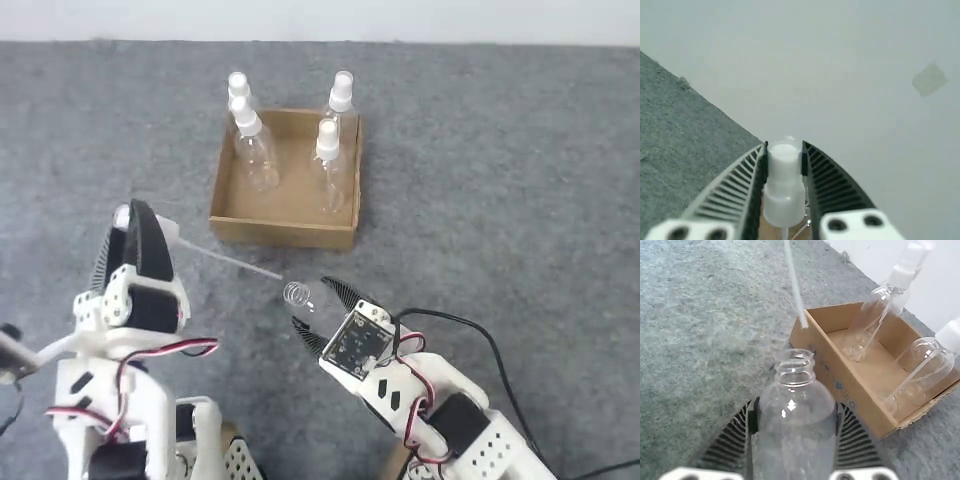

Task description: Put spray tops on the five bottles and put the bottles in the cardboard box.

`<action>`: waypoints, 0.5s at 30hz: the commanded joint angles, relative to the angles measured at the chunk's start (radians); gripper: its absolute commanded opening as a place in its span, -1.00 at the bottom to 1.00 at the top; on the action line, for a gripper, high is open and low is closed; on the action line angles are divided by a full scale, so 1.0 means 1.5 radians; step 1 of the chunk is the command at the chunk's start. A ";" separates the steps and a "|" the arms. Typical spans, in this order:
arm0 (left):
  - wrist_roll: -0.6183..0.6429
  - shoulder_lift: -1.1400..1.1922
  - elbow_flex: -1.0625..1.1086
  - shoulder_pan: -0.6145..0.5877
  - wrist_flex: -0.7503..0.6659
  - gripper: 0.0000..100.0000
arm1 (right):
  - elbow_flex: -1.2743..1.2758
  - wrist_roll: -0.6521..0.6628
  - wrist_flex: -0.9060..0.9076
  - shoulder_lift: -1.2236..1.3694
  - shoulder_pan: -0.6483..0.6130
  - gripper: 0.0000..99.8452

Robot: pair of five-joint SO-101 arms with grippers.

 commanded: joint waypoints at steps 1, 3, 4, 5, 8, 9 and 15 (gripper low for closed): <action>0.003 -0.015 -0.059 0.006 0.039 -0.98 | 0.014 0.009 0.004 -0.007 -0.004 -0.97; 0.003 -0.015 -0.066 0.007 0.051 -0.98 | 0.014 0.009 0.004 -0.007 -0.004 -0.97; 0.003 -0.015 -0.070 0.007 0.057 -0.98 | 0.014 0.009 0.004 -0.007 -0.004 -0.97; 0.003 -0.015 -0.072 0.007 0.061 -0.98 | 0.014 0.009 0.004 -0.007 -0.004 -0.97; 0.003 -0.015 -0.072 0.007 0.061 -0.98 | 0.014 0.009 0.004 -0.007 -0.004 -0.97; 0.003 -0.015 -0.071 0.009 0.061 -0.98 | 0.014 0.009 0.004 -0.007 -0.004 -0.97; 0.002 -0.015 -0.051 0.062 0.057 -0.98 | 0.014 0.009 0.004 -0.007 -0.005 -0.97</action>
